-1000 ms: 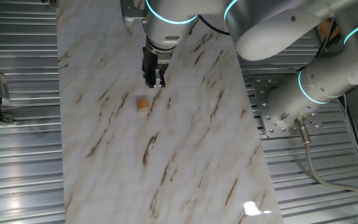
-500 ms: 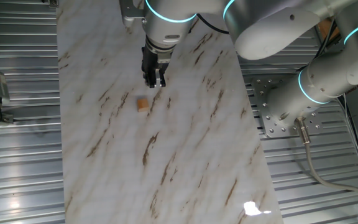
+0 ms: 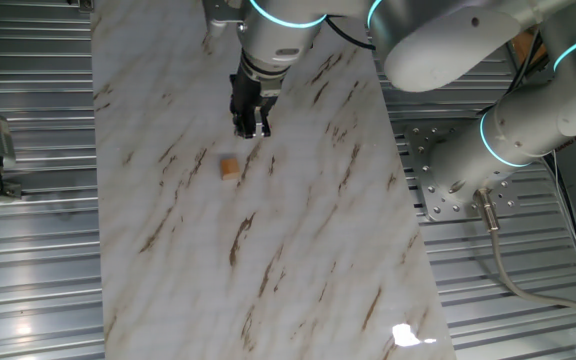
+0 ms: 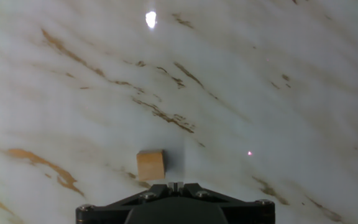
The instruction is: Use the gripper to push the small block from left to right
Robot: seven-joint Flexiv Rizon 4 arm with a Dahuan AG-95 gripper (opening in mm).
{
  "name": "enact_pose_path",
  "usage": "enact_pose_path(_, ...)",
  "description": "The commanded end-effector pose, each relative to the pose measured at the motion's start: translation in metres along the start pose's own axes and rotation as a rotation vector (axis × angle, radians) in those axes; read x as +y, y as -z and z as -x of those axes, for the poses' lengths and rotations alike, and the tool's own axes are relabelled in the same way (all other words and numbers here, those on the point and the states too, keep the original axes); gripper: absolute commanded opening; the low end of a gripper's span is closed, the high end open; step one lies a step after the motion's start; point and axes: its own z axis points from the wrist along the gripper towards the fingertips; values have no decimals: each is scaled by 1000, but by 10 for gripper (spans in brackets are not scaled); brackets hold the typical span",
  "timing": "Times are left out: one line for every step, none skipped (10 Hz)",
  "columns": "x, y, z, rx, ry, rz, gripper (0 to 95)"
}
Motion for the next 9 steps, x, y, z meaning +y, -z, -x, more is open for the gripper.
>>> enact_pose_path(0,-1,1,21,-8,12,0)
enact_pose_path(0,-1,1,26,-9,16,0)
enact_pose_path(0,-1,1,45,-12,20,0)
enact_pose_path(0,-1,1,60,-14,16,0)
enact_pose_path(0,-1,1,59,-14,12,0)
enact_pose_path(0,-1,1,49,-12,-6,0)
enact_pose_path(0,-1,1,35,-12,-26,0)
enact_pose_path(0,-1,1,22,-16,-58,0)
enact_pose_path(0,-1,1,19,-31,-67,0)
